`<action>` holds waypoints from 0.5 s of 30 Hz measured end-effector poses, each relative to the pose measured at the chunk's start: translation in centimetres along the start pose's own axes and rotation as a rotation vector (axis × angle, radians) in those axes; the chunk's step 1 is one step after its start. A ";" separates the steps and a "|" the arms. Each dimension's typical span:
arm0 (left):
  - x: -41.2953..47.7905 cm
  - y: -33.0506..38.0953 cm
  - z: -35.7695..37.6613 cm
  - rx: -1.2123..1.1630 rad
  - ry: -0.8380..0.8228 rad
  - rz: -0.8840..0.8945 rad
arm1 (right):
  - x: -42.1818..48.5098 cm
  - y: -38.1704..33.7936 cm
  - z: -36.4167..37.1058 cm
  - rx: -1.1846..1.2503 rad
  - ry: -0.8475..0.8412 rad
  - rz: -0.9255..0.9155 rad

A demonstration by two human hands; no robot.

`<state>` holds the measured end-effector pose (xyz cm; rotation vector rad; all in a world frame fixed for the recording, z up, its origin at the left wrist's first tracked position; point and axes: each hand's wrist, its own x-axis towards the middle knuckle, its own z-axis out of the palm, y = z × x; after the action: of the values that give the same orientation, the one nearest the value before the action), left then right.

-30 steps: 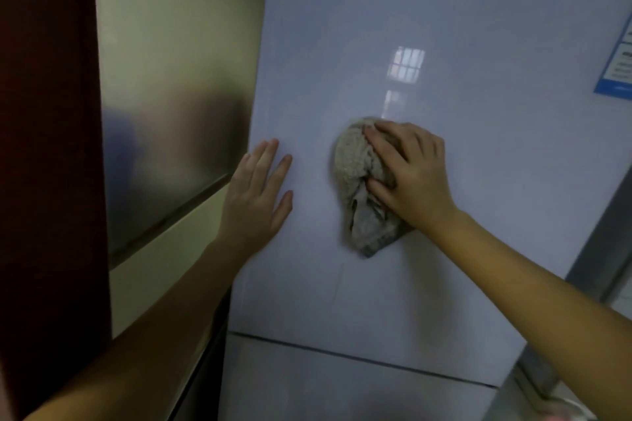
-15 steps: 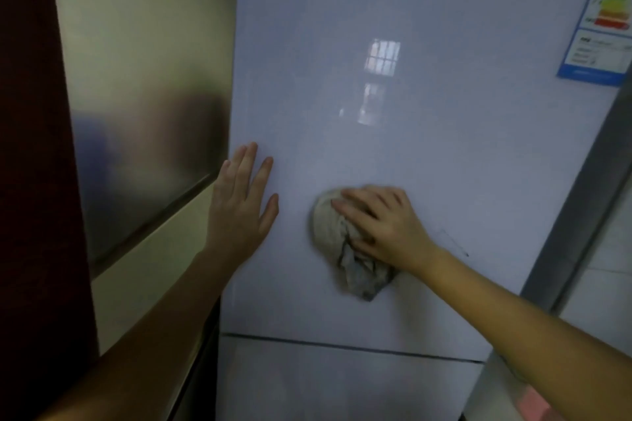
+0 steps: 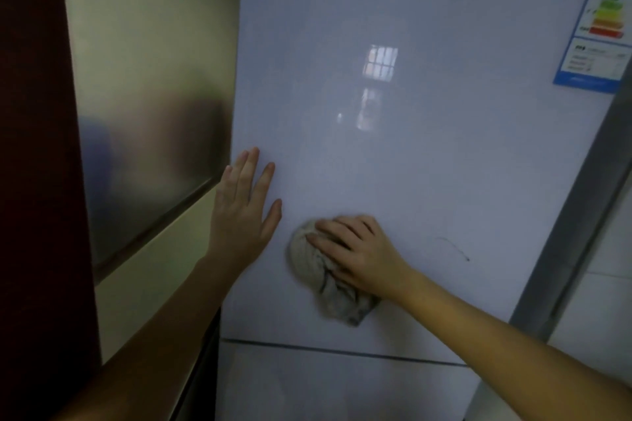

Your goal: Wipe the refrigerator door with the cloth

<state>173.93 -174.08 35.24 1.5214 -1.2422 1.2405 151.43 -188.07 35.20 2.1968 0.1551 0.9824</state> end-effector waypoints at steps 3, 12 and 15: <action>0.0 0.1 0.1 0.002 0.006 0.000 | -0.8 1.4 -0.7 0.000 0.006 -0.004; -0.2 -0.2 0.2 0.029 -0.011 0.013 | 5.9 6.8 -4.2 0.000 0.246 0.457; -0.2 -0.2 0.1 0.021 -0.019 0.010 | 4.9 4.6 -2.5 -0.022 0.182 0.301</action>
<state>174.14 -174.11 34.99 1.5475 -1.2542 1.2516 152.37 -188.20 42.29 2.1472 -0.1064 1.3441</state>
